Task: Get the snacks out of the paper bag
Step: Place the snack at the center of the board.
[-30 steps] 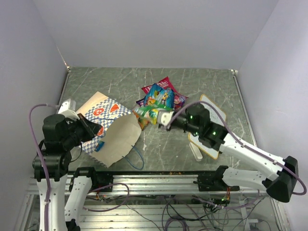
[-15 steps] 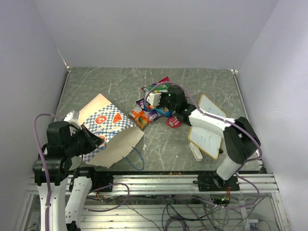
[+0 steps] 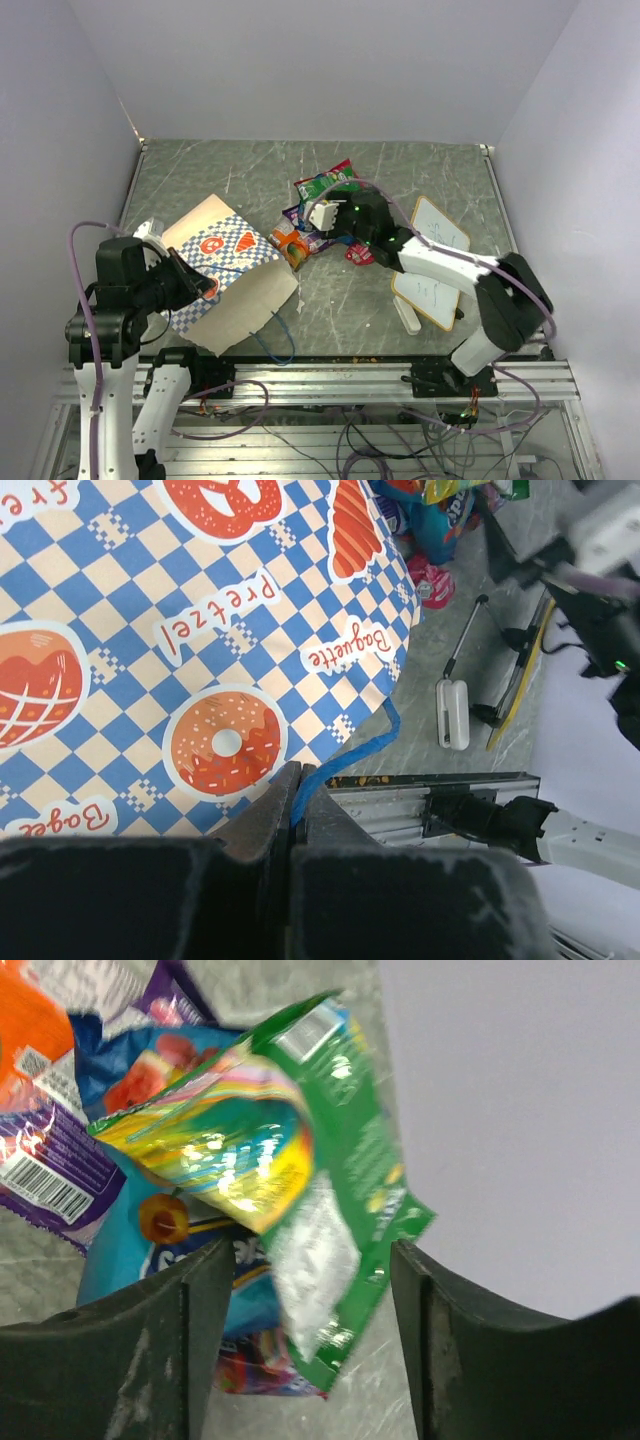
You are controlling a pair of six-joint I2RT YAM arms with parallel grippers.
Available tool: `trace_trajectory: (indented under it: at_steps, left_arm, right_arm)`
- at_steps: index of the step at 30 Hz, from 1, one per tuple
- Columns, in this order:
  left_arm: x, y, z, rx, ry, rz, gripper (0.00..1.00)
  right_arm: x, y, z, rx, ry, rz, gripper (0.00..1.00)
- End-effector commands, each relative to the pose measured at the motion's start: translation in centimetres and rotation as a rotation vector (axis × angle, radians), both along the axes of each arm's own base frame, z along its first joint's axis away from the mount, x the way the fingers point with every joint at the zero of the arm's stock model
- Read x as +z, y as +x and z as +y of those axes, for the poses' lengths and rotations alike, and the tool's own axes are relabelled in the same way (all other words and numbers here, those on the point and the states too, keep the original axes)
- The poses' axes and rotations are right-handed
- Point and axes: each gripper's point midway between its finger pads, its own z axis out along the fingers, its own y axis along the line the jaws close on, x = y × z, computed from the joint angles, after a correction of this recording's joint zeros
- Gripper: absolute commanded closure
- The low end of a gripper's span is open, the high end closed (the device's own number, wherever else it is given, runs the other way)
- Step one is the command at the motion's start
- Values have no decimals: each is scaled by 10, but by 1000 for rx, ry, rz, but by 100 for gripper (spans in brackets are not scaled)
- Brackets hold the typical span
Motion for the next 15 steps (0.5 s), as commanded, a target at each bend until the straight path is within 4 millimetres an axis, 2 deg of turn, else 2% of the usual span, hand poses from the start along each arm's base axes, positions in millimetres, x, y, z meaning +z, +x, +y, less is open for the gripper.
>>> trace_trajectory:
  at_steps: [1, 2, 4, 7, 10, 13, 15]
  left_arm:
    - [19, 17, -3, -26, -6, -99, 93]
    - [20, 19, -4, -29, -8, -104, 93]
    - [23, 23, -4, -36, -7, -114, 93]
    - [31, 28, -5, -52, 3, -136, 93]
    - [35, 31, -5, -68, 18, -141, 93]
    - [42, 30, -5, -84, 27, -158, 93]
    - [47, 29, -5, -89, 30, -168, 93]
  right_arm:
    - [85, -42, 14, 144, 177, -54, 34]
    - [93, -59, 20, 221, 192, -60, 33]
    - [98, -108, 39, 431, 200, -61, 31]
    - [84, -171, 63, 643, 243, 21, 31]
    - [66, -229, 96, 783, 319, 134, 32]
    - [53, -275, 130, 853, 456, 222, 32]
    - [45, -283, 153, 830, 534, 268, 32]
